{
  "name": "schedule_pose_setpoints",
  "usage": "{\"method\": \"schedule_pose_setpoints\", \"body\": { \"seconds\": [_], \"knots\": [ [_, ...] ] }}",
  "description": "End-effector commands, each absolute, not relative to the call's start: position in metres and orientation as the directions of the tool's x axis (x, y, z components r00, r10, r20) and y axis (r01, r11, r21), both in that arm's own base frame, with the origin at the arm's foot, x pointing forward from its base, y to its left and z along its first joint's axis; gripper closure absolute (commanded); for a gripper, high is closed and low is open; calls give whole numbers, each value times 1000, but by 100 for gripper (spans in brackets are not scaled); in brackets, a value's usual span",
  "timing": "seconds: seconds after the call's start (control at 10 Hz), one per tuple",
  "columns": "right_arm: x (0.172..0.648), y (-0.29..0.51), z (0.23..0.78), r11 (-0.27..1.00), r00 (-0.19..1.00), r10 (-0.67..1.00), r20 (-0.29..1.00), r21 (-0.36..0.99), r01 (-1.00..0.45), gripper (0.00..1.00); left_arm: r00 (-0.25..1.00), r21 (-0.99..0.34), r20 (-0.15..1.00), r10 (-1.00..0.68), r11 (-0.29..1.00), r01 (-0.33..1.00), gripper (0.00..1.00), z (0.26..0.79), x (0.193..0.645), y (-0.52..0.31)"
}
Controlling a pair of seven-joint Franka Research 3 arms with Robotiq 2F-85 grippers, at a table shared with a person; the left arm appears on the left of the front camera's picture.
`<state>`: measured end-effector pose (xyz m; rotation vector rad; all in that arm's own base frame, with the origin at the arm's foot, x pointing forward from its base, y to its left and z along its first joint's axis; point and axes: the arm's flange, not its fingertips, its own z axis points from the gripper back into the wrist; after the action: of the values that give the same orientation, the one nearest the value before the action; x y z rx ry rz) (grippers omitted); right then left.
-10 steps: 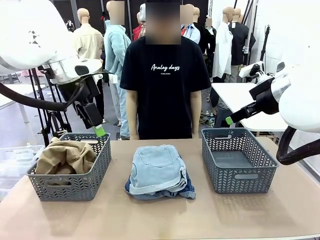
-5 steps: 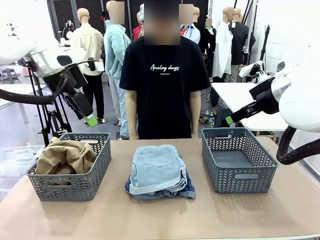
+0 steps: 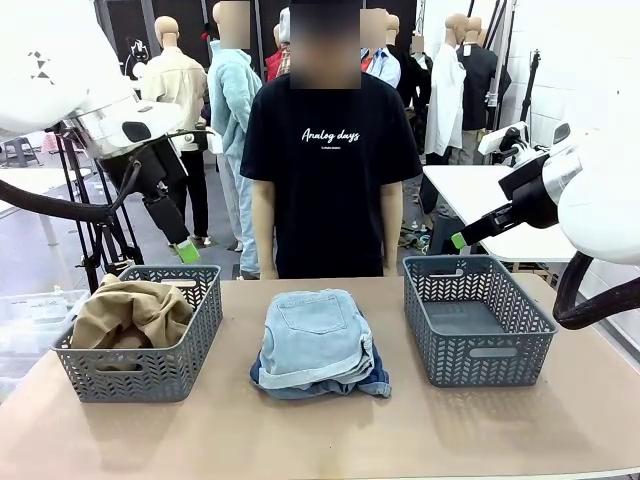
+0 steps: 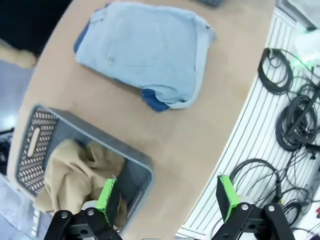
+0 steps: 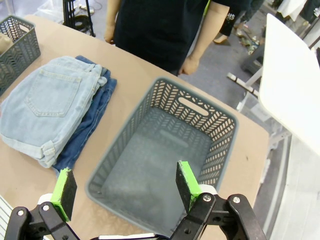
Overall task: Sort the tops and bottoms.
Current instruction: Lift clothes from the center of the table with your right hand.
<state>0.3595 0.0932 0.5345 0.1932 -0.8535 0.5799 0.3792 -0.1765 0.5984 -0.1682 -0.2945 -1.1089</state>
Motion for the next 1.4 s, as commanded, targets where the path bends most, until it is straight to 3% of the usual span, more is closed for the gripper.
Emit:
{"method": "schedule_pose_setpoints", "body": {
  "seconds": [0.0,0.3,0.4,0.6,1.0,1.3],
  "knots": [
    [361,92,533,824,514,405,756,-58,-564,0,352,39,389,-851,397,917,0,598,373,-158],
    [361,92,533,824,514,405,756,-58,-564,0,366,26,456,-811,423,906,0,599,379,-147],
    [361,92,533,824,514,405,756,-58,-564,0,361,36,367,-857,401,915,0,606,375,-158],
    [360,109,540,804,471,416,778,-73,-590,0,361,36,367,-857,401,915,0,606,375,-158],
    [446,173,538,718,501,513,697,-29,-695,0,361,36,367,-857,401,915,0,606,375,-158],
    [528,242,507,661,548,602,580,23,-750,0,361,36,367,-857,401,915,0,606,375,-158]
  ]
}}
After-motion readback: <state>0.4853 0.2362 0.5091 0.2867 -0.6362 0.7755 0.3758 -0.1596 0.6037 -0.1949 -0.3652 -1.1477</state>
